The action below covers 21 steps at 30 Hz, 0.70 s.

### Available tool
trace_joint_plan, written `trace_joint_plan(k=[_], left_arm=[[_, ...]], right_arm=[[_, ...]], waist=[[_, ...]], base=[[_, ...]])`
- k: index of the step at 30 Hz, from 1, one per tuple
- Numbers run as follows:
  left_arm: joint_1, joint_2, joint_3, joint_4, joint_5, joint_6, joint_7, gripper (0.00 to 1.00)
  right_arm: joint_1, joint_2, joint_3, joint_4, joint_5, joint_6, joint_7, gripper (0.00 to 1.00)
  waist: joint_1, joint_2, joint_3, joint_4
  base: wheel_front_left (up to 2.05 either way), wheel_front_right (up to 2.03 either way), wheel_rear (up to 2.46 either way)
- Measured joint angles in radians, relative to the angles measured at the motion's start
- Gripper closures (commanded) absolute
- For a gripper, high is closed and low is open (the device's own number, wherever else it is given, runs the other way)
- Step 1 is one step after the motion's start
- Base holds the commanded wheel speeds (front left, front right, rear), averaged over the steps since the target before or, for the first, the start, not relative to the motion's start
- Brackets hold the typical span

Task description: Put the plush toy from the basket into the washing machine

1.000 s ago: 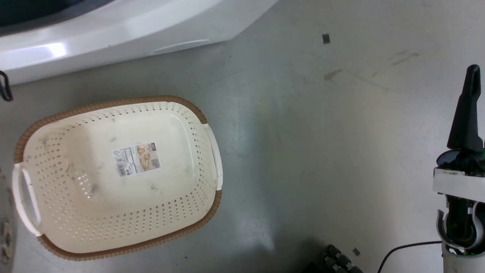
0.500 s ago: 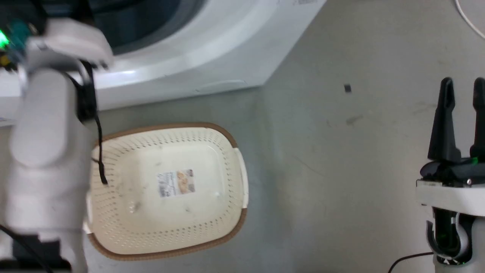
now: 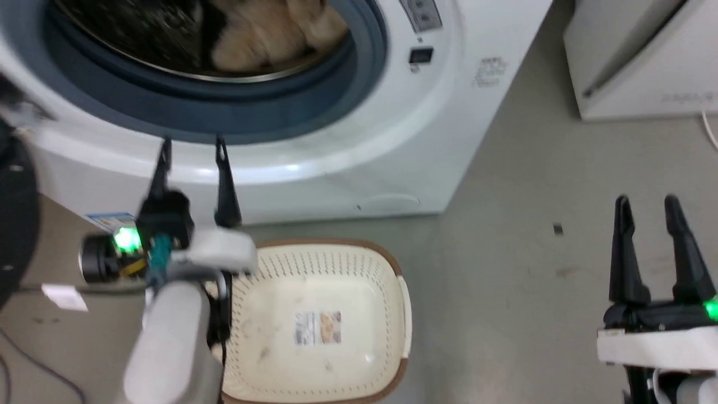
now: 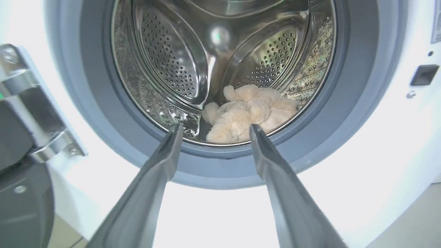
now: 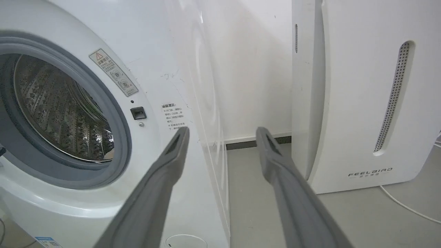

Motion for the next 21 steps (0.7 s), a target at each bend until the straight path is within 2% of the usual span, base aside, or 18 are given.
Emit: trace_joint_plan(k=[5,13,20,21], left_arm=[[0.151,-0.017,-0.003,-0.063,0.014,-0.002,0.000,0.00],[0.370,-0.027,-0.002,-0.096,0.022,-0.038,0.000,0.00],[0.435,-0.033,-0.007,-0.120,0.030,-0.070,0.000,0.00],[0.436,-0.034,-0.008,-0.123,0.030,-0.071,0.000,1.00]], right_arm=[[0.060,0.000,0.001,0.024,-0.003,0.000,0.000,0.00],[0.172,0.000,-0.002,0.050,-0.026,0.000,0.000,0.00],[0.210,0.000,-0.003,0.059,-0.029,0.000,0.000,0.00],[0.211,0.000,-0.003,0.061,-0.028,0.000,0.000,1.00]], waist=[[0.0000,0.0000,-0.106,0.032],[-0.0002,0.0000,-0.267,0.066],[-0.0003,0.0000,-0.338,0.087],[-0.0003,0.0000,-0.341,0.088]], base=[[0.00,0.00,0.00],[0.00,0.00,0.00],[0.00,0.00,0.00],[0.00,0.00,0.00]])
